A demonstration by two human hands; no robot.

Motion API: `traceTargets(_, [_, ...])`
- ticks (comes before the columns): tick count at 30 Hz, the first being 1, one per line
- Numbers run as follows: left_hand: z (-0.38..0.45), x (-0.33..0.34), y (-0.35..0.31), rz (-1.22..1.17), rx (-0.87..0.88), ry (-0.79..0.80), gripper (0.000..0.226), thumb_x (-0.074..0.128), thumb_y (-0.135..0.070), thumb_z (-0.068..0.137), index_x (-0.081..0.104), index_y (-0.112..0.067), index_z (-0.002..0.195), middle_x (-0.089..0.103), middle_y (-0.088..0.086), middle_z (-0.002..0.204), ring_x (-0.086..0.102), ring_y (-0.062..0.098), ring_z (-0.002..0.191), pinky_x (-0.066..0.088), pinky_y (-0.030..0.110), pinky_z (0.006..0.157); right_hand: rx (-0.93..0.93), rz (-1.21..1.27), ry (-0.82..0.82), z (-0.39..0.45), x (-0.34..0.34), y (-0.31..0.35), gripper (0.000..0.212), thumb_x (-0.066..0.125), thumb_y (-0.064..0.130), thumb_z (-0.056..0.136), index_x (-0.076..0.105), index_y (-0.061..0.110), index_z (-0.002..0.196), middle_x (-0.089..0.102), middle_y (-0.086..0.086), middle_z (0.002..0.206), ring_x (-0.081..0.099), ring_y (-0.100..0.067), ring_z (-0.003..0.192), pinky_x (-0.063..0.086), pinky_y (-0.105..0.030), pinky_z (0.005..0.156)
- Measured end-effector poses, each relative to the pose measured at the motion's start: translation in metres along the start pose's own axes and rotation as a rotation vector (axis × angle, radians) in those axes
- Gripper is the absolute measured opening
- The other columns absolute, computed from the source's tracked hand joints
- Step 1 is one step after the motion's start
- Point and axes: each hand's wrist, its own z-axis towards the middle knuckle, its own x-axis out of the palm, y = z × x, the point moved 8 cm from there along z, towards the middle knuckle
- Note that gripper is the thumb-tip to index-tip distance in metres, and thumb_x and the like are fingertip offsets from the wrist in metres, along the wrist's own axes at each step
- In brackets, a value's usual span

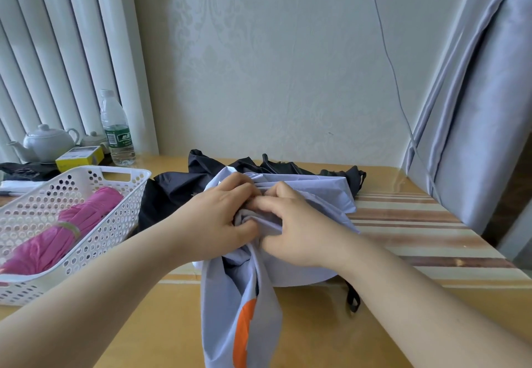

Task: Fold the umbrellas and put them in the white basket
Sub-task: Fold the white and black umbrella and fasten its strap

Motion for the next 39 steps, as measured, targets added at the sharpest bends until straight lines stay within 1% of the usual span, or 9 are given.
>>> traceTargets(3, [0.001,0.000,0.004,0.018,-0.047,0.027,0.070,0.019,-0.054,0.060,0.054,-0.024,0.113,0.038,-0.021,0.117,0.044,0.006,0.106,0.043,0.030,0.089,0.049,-0.225,0.018,-0.002,0.000,-0.008,0.010,0.053,0.027,0.090,0.056,0.036,0.092,0.035,0.007,0.114,0.034,-0.017,0.116,0.035,-0.033,0.100])
traceTargets(7, [0.002,0.004,-0.001,0.052,-0.028,0.044,0.071,0.017,-0.054,0.060,0.053,-0.026,0.115,0.032,-0.027,0.109,0.042,0.003,0.096,0.044,0.027,0.082,0.018,-0.344,-0.070,-0.006,-0.016,-0.011,0.032,0.052,0.024,0.091,0.041,0.030,0.062,0.054,0.002,0.092,0.051,-0.019,0.088,0.047,-0.039,0.076])
traceTargets(12, [0.003,0.005,-0.006,0.089,-0.007,0.009,0.067,0.017,-0.054,0.062,0.052,-0.025,0.111,0.031,-0.024,0.105,0.041,0.008,0.091,0.041,0.026,0.078,0.074,-0.281,-0.051,-0.018,-0.024,-0.016,0.035,0.057,0.035,0.095,0.038,0.024,0.067,0.048,0.005,0.070,0.042,-0.012,0.063,0.032,-0.030,0.056])
traceTargets(17, [0.003,0.009,-0.009,0.148,0.016,-0.006,0.067,0.016,-0.054,0.064,0.052,-0.021,0.110,0.039,-0.016,0.112,0.048,0.017,0.091,0.036,0.026,0.073,0.126,-0.232,-0.047,-0.025,-0.028,-0.025,0.032,0.058,0.036,0.094,0.040,0.022,0.072,0.046,0.007,0.066,0.038,-0.007,0.057,0.027,-0.024,0.052])
traceTargets(22, [0.002,0.003,-0.004,0.118,-0.004,-0.012,0.067,0.017,-0.056,0.062,0.050,-0.024,0.111,0.033,-0.018,0.107,0.047,0.015,0.097,0.040,0.027,0.082,-0.020,-0.150,-0.281,-0.029,-0.035,-0.020,0.042,0.061,0.006,0.089,0.035,0.031,0.068,0.044,0.012,0.070,0.043,-0.006,0.065,0.033,-0.021,0.058])
traceTargets(27, [0.001,0.003,-0.003,0.112,-0.014,-0.009,0.069,0.018,-0.056,0.062,0.051,-0.023,0.113,0.035,-0.017,0.110,0.049,0.017,0.097,0.041,0.028,0.085,0.202,0.108,-0.164,-0.026,-0.037,-0.043,0.017,0.054,0.047,0.092,0.055,0.030,0.092,0.062,0.016,0.095,0.059,-0.002,0.090,0.051,-0.026,0.085])
traceTargets(32, [0.002,0.010,-0.015,0.165,0.035,-0.044,0.064,0.018,-0.052,0.067,0.054,-0.017,0.106,0.044,-0.009,0.111,0.050,0.019,0.093,0.036,0.024,0.076,0.328,0.020,-0.061,-0.013,-0.040,-0.043,0.020,0.061,0.042,0.090,0.059,0.028,0.106,0.064,0.015,0.099,0.062,-0.006,0.092,0.049,-0.023,0.079])
traceTargets(36, [0.003,0.014,-0.022,0.208,0.050,-0.073,0.057,0.021,-0.048,0.071,0.056,-0.012,0.095,0.050,-0.003,0.108,0.051,0.022,0.086,0.032,0.024,0.070,0.414,-0.088,0.158,-0.009,-0.026,-0.042,0.018,0.059,0.038,0.088,0.067,0.023,0.082,0.068,0.001,0.084,0.061,-0.016,0.076,0.047,-0.029,0.065])
traceTargets(39, [0.005,0.016,-0.025,0.222,0.055,-0.059,0.059,0.020,-0.049,0.069,0.057,-0.011,0.096,0.050,-0.002,0.108,0.053,0.024,0.087,0.032,0.024,0.070,0.470,-0.170,0.123,-0.006,-0.026,-0.045,0.030,0.055,0.037,0.093,0.056,0.020,0.068,0.054,0.002,0.065,0.046,-0.014,0.059,0.034,-0.023,0.052])
